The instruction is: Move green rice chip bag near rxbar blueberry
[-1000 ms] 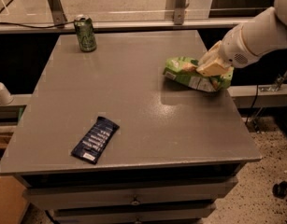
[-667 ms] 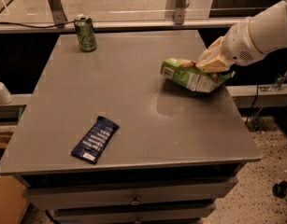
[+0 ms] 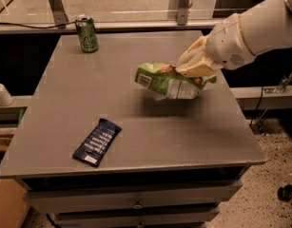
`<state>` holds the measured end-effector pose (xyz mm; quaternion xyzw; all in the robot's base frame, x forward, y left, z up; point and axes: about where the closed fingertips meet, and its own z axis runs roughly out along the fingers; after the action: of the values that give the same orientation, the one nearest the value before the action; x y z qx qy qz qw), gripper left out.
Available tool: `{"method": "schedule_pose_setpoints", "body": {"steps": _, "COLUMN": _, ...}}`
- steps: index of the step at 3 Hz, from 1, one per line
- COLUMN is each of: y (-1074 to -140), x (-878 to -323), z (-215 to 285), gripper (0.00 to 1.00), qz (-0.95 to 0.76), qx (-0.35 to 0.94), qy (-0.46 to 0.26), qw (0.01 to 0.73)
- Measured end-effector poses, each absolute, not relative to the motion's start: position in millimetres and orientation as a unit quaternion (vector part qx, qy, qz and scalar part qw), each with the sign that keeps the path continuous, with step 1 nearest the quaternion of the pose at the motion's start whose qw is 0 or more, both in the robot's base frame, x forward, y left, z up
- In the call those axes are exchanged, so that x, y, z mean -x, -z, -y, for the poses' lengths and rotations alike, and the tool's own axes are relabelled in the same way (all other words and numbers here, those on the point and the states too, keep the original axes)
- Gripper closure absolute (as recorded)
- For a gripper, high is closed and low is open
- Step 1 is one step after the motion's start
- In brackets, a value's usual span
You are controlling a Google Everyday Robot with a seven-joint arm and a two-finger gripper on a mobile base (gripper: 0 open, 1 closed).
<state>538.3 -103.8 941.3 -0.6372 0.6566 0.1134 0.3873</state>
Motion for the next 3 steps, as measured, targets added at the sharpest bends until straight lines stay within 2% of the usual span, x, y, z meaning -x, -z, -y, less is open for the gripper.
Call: {"method": "schedule_pose_setpoints", "body": {"steps": 3, "y": -916.6, "x": -464.0, "z": 10.3, "gripper": 1.00, "qz": -0.568, "qx": 0.725, "qy": -0.165, "qw": 0.354}}
